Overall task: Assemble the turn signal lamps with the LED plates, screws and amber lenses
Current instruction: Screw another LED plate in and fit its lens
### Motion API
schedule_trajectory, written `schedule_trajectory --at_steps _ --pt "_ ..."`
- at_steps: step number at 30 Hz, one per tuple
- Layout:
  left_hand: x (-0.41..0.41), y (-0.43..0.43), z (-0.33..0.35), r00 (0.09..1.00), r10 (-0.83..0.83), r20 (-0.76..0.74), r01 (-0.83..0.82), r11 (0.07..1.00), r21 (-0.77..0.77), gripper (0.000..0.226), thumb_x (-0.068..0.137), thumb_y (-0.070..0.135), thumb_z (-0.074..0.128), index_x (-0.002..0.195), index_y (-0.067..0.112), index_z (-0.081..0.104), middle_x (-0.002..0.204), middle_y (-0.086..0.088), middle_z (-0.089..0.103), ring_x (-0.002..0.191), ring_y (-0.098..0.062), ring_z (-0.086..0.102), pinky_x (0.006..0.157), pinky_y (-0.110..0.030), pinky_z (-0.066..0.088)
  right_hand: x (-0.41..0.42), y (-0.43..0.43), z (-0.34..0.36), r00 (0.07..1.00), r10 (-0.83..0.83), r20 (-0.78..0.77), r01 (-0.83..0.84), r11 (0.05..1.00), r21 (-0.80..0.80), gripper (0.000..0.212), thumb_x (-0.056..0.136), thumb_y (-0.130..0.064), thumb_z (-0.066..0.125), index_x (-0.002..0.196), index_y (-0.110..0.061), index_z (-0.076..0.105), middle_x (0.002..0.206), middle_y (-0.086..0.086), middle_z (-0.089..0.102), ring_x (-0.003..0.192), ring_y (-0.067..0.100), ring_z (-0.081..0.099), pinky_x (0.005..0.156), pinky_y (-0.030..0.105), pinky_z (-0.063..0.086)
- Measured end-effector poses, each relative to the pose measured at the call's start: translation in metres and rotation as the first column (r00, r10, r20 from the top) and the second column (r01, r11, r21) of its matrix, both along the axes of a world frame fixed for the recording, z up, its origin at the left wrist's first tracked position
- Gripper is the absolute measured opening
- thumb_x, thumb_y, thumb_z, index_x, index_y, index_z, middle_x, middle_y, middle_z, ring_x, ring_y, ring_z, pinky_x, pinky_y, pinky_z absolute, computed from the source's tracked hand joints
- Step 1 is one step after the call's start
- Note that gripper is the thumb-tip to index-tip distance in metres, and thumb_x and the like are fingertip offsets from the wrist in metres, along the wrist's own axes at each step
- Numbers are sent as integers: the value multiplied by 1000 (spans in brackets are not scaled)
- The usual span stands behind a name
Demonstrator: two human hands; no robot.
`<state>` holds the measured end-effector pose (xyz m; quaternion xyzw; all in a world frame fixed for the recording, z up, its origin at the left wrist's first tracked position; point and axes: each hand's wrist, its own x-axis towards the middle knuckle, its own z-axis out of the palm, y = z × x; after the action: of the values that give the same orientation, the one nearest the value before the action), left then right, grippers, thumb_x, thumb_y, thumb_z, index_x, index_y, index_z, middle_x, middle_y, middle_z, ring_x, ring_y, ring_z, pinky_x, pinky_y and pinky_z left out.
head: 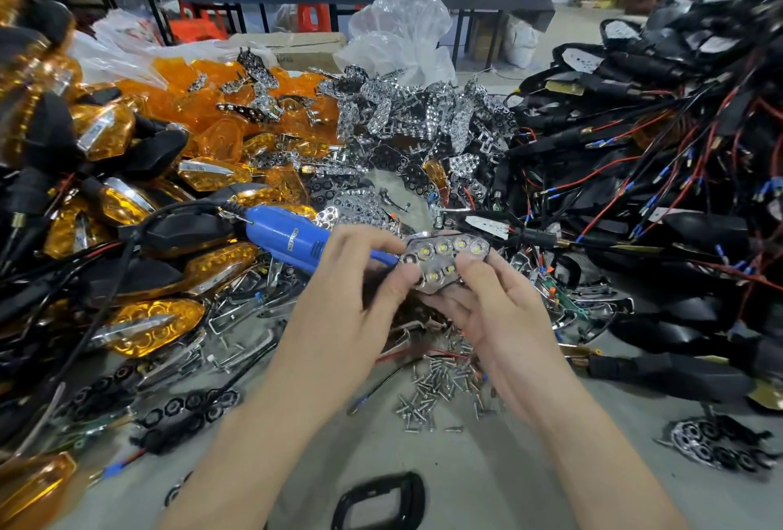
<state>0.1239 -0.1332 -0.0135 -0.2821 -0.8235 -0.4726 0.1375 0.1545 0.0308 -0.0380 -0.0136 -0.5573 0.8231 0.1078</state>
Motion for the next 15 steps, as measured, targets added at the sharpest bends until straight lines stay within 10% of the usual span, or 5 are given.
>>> schedule_trajectory --at_steps 15 --pt "-2 1 0 925 -106 364 97 994 43 10 98 32 59 100 42 60 65 34 61 64 8 56 54 -9 37 5 -7 5 999 -19 45 11 986 164 26 88 -49 67 101 -28 76 101 17 73 83 16 72 75 31 62"
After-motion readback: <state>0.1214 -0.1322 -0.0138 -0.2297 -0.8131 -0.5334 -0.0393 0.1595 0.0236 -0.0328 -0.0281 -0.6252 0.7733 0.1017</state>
